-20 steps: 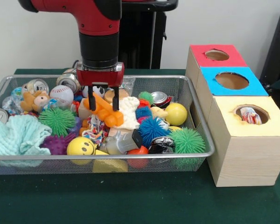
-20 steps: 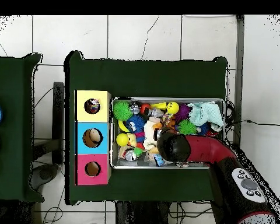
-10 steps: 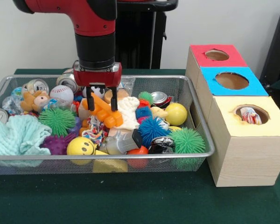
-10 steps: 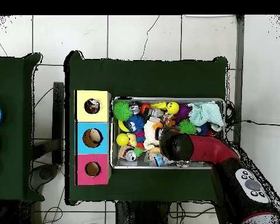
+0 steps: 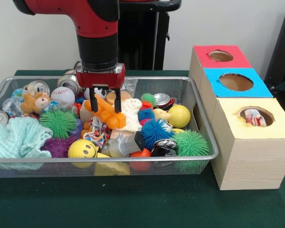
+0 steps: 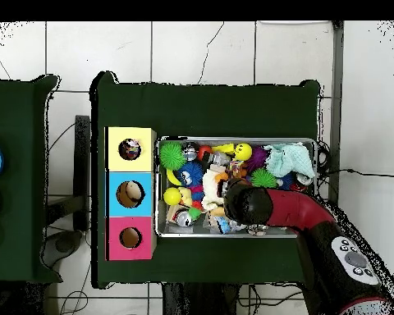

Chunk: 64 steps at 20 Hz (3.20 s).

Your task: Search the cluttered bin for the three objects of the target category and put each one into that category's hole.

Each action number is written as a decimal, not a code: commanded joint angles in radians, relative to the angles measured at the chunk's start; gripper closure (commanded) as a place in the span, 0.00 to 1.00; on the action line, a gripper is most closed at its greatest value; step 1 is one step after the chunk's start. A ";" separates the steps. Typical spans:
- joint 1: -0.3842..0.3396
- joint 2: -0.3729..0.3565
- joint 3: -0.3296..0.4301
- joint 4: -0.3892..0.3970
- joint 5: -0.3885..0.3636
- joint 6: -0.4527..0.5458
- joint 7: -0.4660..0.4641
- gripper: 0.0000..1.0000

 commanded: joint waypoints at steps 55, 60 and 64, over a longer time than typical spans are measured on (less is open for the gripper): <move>-0.066 0.198 0.095 -0.174 -0.015 0.160 -0.049 0.00; -0.074 0.213 0.078 -0.185 -0.048 0.132 -0.056 0.00; -0.080 0.231 0.065 -0.185 -0.058 0.109 -0.052 0.00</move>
